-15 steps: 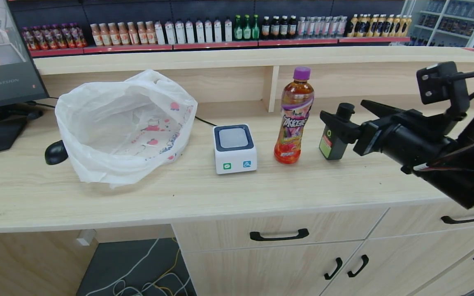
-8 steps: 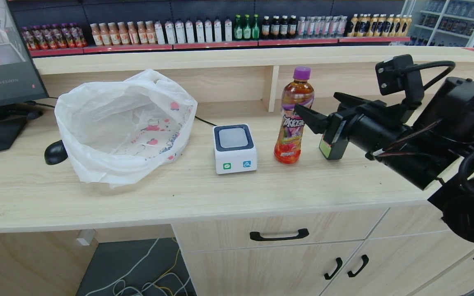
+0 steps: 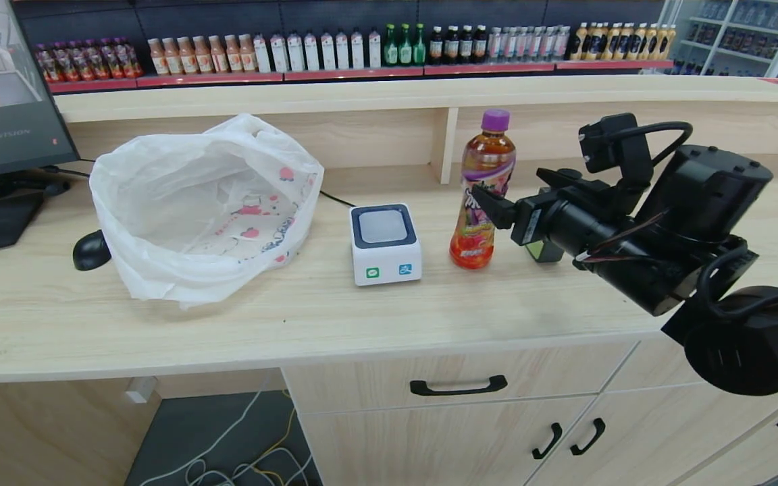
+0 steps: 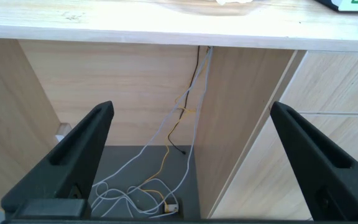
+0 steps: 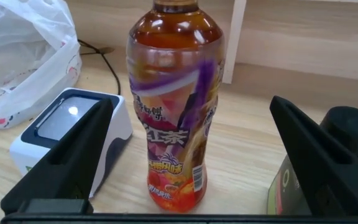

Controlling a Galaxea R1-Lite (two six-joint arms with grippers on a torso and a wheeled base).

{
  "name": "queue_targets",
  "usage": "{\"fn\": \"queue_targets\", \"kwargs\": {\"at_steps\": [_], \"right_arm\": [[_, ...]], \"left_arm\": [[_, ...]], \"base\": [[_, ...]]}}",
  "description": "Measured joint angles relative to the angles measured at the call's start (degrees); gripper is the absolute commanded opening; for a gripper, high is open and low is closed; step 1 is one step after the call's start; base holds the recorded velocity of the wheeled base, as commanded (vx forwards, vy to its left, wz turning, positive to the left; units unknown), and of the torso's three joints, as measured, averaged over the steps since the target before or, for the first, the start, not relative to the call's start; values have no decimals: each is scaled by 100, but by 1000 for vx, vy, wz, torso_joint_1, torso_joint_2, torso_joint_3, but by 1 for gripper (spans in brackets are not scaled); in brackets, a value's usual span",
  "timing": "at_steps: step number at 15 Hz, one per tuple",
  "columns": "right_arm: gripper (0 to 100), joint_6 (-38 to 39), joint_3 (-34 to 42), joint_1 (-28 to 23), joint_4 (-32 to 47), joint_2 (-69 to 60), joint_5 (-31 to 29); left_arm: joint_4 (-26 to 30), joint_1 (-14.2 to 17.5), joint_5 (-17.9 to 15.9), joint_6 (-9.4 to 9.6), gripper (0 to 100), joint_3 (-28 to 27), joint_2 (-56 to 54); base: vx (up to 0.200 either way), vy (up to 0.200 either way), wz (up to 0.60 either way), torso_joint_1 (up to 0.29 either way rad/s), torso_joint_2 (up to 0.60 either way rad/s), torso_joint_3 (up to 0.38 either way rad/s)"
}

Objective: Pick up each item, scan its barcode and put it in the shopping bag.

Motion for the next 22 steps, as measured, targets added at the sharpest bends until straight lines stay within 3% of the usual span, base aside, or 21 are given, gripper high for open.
{"fn": "queue_targets", "kwargs": {"at_steps": [8, 16, 22], "right_arm": [[100, 15, -485, 121, -79, 512, -435], [100, 17, -694, 276, -684, 1056, -1034], [100, 33, -931, 308, -753, 1334, -1117]], "left_arm": [[0, 0, 0, 2, 100, 0, 0], [0, 0, 0, 0, 100, 0, 0], [0, 0, 0, 0, 100, 0, 0]], "base": [[0, 0, 0, 0, 0, 0], [0, 0, 0, 0, 0, 0], [0, 0, 0, 0, 0, 0]]}}
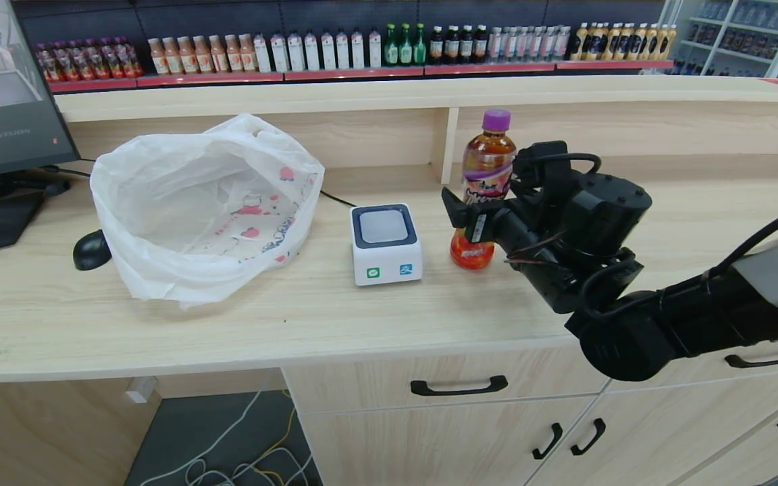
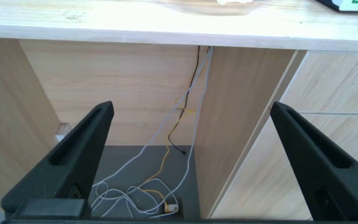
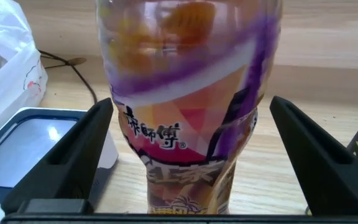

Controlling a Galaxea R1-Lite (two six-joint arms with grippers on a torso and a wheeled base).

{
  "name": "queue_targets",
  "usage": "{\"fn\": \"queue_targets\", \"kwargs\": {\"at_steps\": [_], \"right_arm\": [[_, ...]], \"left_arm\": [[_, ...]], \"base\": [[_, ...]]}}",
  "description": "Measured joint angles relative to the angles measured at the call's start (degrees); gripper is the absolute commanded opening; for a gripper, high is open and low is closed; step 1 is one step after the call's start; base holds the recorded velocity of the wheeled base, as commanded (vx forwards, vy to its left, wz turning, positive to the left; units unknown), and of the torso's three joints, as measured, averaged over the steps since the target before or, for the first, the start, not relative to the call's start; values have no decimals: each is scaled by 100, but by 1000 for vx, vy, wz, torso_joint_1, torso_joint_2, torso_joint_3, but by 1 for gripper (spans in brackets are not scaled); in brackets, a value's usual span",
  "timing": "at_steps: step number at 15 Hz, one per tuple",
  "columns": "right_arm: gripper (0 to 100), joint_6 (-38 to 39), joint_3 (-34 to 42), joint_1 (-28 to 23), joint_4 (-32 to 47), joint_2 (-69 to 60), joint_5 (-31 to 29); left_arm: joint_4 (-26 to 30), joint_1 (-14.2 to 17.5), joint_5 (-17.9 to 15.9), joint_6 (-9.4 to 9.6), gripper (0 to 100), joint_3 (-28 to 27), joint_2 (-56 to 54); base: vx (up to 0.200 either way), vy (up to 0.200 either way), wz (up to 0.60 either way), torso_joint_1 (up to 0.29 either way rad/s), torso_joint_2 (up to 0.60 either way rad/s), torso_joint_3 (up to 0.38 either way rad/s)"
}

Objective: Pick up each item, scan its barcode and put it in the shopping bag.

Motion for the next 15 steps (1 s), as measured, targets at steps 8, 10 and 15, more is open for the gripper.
{"fn": "queue_targets", "kwargs": {"at_steps": [8, 10, 15], "right_arm": [[100, 9, -215, -7, -78, 224, -139], [100, 9, -215, -11, -76, 254, -158], [0, 46, -221, -9, -177, 299, -152]], "left_arm": [[0, 0, 0, 2, 100, 0, 0], [0, 0, 0, 2, 100, 0, 0], [0, 0, 0, 0, 100, 0, 0]], "base": [[0, 0, 0, 0, 0, 0], [0, 0, 0, 0, 0, 0], [0, 0, 0, 0, 0, 0]]}}
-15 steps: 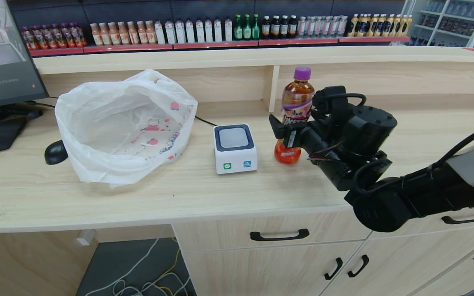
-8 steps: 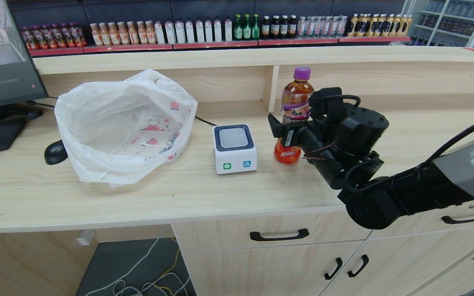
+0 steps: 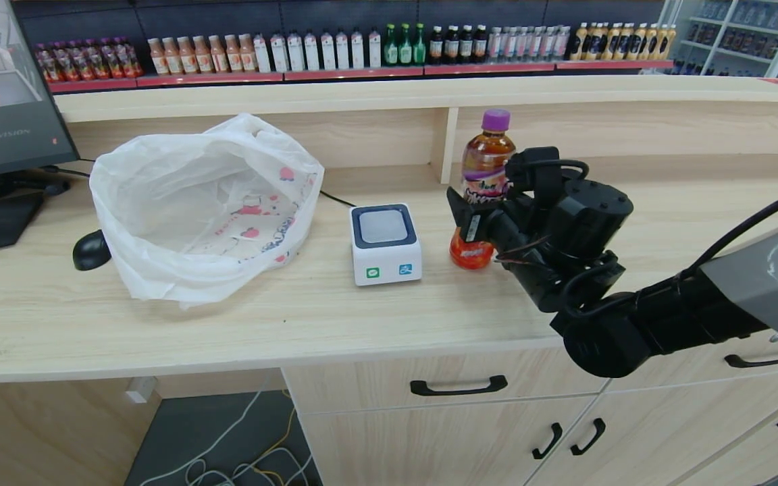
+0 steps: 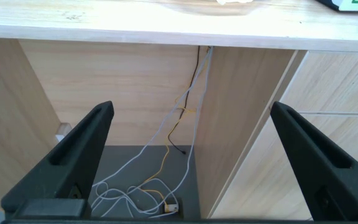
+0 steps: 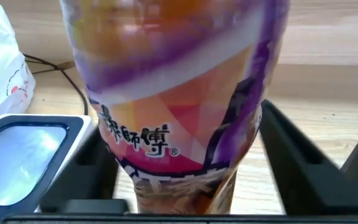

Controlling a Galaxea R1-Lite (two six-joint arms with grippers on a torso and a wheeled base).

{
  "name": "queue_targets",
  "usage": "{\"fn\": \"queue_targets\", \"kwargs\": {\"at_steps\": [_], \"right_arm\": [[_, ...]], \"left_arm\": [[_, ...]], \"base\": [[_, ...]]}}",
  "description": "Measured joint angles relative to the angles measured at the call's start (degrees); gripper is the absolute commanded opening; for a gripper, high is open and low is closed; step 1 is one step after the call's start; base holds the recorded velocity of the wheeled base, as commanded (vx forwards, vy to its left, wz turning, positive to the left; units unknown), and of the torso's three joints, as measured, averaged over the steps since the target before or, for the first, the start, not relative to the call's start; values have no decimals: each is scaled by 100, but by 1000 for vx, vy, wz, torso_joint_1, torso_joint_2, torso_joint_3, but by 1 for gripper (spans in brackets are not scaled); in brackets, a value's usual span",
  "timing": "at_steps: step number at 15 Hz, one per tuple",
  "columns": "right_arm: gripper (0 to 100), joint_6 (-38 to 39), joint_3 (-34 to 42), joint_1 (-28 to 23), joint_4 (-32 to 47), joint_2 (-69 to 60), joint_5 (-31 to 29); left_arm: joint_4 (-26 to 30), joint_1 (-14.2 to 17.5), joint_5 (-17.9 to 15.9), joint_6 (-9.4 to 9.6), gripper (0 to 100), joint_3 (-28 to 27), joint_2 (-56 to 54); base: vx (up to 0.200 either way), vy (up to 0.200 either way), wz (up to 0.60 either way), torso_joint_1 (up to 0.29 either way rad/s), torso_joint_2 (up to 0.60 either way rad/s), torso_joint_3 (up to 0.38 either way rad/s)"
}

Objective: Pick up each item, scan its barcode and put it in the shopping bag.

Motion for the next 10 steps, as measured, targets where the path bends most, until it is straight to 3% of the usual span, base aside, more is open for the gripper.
{"fn": "queue_targets", "kwargs": {"at_steps": [10], "right_arm": [[0, 195, 78, 9, -90, -150, 11]], "left_arm": [[0, 0, 0, 0, 100, 0, 0]], "base": [[0, 0, 0, 0, 0, 0]]}}
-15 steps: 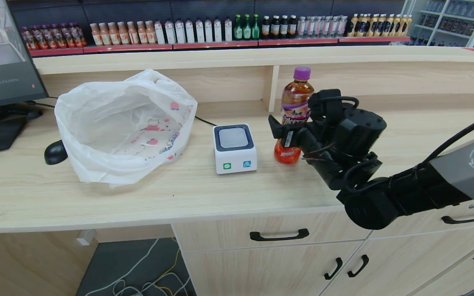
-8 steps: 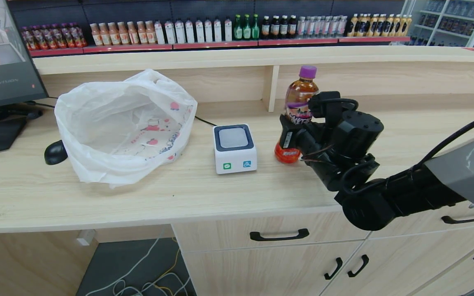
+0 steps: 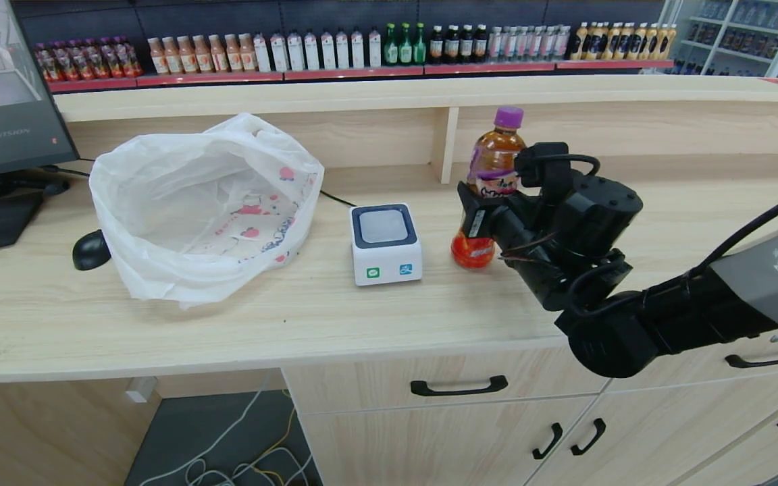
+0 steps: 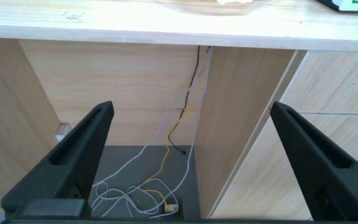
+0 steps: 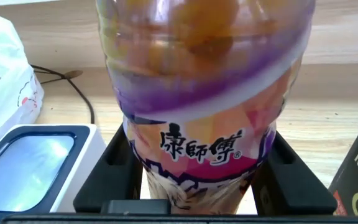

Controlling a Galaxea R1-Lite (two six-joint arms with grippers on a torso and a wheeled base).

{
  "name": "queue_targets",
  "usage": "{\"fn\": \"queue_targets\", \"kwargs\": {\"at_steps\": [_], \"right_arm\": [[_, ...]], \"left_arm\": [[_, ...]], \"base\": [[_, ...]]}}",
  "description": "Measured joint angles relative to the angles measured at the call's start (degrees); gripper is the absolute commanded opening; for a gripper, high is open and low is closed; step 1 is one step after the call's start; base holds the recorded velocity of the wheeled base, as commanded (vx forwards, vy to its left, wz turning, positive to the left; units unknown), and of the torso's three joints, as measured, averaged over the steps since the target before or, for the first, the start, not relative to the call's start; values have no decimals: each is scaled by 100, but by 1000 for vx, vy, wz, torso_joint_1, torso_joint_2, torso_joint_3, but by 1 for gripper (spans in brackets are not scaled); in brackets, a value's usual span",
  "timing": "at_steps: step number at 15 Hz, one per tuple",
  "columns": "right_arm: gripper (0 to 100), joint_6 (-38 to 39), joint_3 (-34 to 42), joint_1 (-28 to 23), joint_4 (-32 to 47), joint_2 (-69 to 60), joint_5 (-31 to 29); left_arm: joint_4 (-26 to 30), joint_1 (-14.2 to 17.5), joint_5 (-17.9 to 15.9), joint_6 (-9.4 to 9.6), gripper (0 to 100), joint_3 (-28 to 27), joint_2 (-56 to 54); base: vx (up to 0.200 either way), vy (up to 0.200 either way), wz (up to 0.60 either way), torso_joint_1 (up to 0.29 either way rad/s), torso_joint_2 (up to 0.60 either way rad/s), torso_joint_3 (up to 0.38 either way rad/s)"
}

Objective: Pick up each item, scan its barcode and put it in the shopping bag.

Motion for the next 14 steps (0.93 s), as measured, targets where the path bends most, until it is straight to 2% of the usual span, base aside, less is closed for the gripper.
{"fn": "queue_targets", "kwargs": {"at_steps": [7, 14], "right_arm": [[0, 5, 694, 297, -20, -752, -2], [0, 35, 2855, 480, -1, -2706, 30]], "left_arm": [[0, 0, 0, 2, 100, 0, 0], [0, 0, 0, 2, 100, 0, 0]], "base": [[0, 0, 0, 0, 0, 0], [0, 0, 0, 0, 0, 0]]}}
